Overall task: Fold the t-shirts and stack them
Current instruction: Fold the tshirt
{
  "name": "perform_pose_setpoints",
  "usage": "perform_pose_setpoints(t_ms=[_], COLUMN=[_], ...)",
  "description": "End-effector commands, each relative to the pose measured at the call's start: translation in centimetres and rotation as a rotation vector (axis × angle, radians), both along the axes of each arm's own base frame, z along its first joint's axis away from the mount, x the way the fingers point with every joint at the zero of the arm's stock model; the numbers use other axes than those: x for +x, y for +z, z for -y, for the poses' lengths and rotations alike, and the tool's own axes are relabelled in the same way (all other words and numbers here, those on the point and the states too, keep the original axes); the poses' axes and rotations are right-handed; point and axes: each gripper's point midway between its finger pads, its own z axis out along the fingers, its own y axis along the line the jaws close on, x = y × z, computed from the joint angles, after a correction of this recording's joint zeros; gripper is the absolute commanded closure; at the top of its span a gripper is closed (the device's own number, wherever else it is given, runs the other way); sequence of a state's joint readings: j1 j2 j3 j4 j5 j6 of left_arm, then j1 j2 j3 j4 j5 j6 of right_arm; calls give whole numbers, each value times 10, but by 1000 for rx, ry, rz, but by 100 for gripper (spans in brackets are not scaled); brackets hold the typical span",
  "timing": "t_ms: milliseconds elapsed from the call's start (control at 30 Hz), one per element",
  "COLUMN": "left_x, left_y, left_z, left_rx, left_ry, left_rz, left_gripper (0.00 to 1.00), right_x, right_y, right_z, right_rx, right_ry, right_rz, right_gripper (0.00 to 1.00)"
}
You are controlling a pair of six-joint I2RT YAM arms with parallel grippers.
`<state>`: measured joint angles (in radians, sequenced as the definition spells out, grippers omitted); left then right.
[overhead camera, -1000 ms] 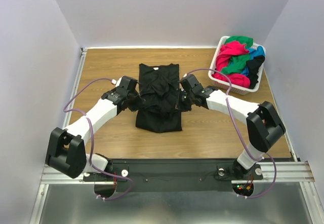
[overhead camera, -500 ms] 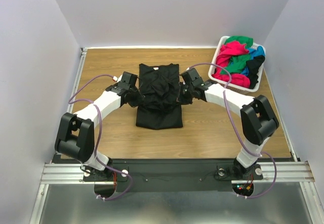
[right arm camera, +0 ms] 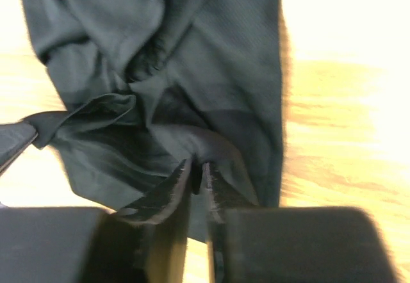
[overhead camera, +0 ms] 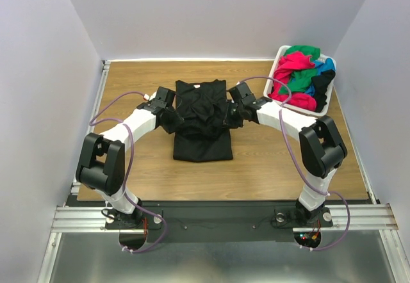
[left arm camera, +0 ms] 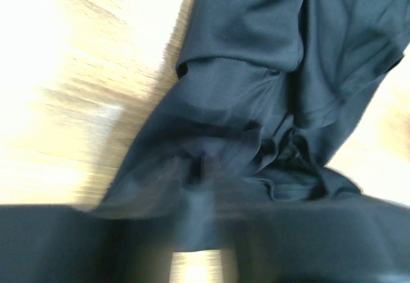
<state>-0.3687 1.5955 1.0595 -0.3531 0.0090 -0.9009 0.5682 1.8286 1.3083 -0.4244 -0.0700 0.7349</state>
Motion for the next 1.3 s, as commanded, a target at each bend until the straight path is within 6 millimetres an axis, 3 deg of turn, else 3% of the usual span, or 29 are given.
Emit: perform_pose_setpoints(t_ms=[0,33,67,100,200,233,300,333,400,433,533,567,700,800,933,1033,1167,1267], left_x=[14,14,14,11,2,-3,-17,-24,-41,-47,-71,-75,-95,-96,-99,-95,-97,-100], left_y=[27,35,38,40,49,56,47,51,38,43,25,29,5,2,-20,-26,-42,-50], left_z=[-11,-14,-15,-17,-23,-26,-32,-36,-44,-46,-47,-44,-42,-23,-9,-6,-7,-10], left_rx=[41,43,44,44,45,40,49,48,61,46,23,-8,-48,-138,-186,-182,-155,-143], left_ry=[34,44,47,53,64,71,71,83,96,99,78,64,32,-31,-92,-112,-124,-114], left_rz=[71,93,103,110,140,158,142,157,131,151,122,145,130,146,102,88,40,20], left_gripper=[40,27,8,1,1,1,1,1,1,1,1,1,2,11,24,30,58,67], right_x=[18,16,15,10,-3,-14,-25,-37,-48,-54,-77,-85,-105,-109,-117,-116,-117,-118], right_y=[32,35,38,42,45,43,45,45,43,42,25,19,-8,-13,-21,-22,-31,-37], right_z=[-2,-3,-1,1,4,7,8,10,10,8,4,3,20,25,25,23,19,18], right_rx=[24,30,32,36,49,54,69,68,58,64,58,52,16,16,48,62,69,66], right_ry=[-3,2,4,8,38,59,83,99,119,126,164,159,112,79,64,67,71,69], right_rz=[97,100,105,110,107,95,90,90,95,89,40,23,-34,-47,-63,-64,-92,-101], right_gripper=[74,69,57,51,38,27,21,13,12,11,9,8,10,15,21,28,33,34])
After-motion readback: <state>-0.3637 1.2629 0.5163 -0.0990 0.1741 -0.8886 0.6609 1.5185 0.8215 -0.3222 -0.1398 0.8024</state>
